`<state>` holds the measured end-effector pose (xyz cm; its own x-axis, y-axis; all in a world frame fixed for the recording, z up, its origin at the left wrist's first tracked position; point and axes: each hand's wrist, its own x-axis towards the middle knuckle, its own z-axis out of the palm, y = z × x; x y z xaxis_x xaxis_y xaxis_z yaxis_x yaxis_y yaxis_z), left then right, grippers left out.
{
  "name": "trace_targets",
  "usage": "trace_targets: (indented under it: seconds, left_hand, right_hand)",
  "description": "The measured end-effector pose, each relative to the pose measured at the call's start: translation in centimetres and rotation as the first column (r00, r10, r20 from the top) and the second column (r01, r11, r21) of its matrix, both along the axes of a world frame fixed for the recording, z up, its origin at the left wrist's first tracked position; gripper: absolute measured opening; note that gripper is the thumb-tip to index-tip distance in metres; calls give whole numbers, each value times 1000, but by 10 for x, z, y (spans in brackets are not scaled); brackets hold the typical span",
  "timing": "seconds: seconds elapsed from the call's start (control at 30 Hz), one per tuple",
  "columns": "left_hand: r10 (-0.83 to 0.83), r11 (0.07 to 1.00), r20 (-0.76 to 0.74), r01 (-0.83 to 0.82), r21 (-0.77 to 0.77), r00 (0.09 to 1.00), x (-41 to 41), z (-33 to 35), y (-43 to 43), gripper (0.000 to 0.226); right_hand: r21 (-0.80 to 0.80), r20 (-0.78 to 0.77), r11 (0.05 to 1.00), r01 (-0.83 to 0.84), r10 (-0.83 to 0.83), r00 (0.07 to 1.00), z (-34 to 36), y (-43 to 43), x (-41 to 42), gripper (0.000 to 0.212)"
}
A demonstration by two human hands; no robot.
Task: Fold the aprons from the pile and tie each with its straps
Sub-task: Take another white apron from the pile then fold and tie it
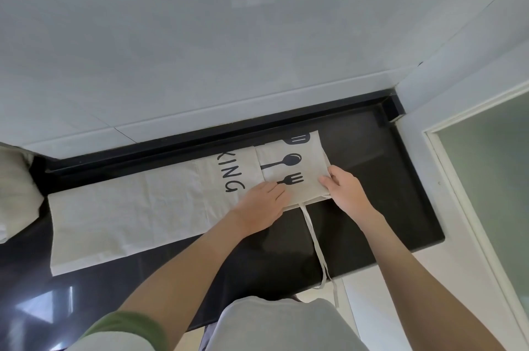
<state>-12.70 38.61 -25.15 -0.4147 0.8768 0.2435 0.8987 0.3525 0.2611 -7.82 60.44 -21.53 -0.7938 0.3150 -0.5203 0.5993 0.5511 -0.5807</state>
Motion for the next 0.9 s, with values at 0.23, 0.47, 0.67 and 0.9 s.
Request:
trace_targets:
  seconds: [0.23, 0.47, 0.67, 0.9]
  left_hand:
    - [-55, 997, 134, 60, -38, 989, -9, 15, 10, 16]
    - [-4, 1000, 186, 6, -7, 983, -4, 22, 11, 15]
    - [-12, 1000, 164, 14, -12, 986, -3, 26, 9, 20]
    - [-32, 998, 134, 40, -56, 990, 2, 25, 10, 20]
  right_hand:
    - [-286, -29, 931, 225, -243, 970, 13, 7, 1, 24]
    - [-309, 347, 871, 382, -271, 898, 26, 17, -1, 39]
    - [-600, 314, 620, 505, -398, 862, 34, 16, 10, 28]
    - [-616, 209, 577, 536, -536, 818, 34, 15, 8, 13]
